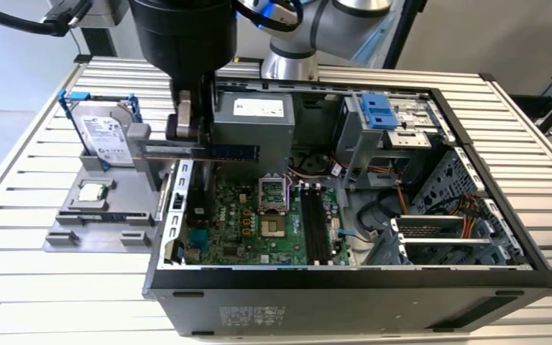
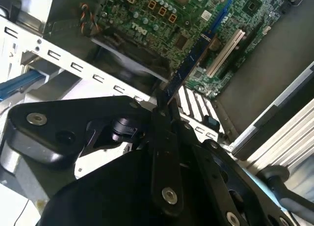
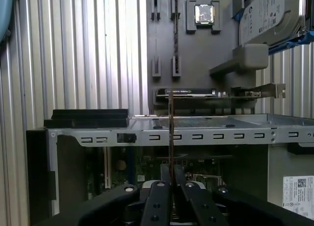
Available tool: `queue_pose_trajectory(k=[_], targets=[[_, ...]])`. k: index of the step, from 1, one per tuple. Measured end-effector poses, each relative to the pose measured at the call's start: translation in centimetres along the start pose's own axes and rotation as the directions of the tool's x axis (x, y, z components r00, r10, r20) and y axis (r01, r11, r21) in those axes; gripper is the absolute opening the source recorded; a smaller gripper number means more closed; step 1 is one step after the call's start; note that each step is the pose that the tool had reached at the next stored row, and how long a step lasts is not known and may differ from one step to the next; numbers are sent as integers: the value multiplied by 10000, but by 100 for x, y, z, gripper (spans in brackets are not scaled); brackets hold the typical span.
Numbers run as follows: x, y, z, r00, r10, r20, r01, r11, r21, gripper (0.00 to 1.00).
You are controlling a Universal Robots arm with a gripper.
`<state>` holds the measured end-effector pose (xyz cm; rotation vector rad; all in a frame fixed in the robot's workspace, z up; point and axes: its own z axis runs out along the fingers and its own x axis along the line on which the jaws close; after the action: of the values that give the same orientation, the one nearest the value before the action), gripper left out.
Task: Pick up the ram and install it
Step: 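Pick up the ram and move it above insertion slot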
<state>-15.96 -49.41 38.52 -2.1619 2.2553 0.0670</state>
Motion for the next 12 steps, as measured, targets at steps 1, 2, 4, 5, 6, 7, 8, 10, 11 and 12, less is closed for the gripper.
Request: queue_pose_trajectory(k=[1,2,4,5,6,7,8,10,11,12], targets=[[-1,-27,0,10000,0,0,0,10000,-1,0],[-2,-53,-1,10000,-1,0,1,10000,-2,0],[-4,-107,-2,10000,-1,0,1,10000,-5,0],[-6,-133,-2,10000,0,-1,0,10000,-7,0],[-7,-158,-3,10000,0,-1,0,10000,-8,0],[-8,-182,-3,10000,0,-1,0,10000,-10,0],[-9,-206,-4,10000,-1,-1,1,10000,-11,0],[-11,-255,-4,10000,-1,-1,1,10000,-12,0],[-12,-284,-5,10000,-1,-1,1,10000,-12,0],[-14,-311,-6,10000,-1,-1,1,10000,-13,0]])
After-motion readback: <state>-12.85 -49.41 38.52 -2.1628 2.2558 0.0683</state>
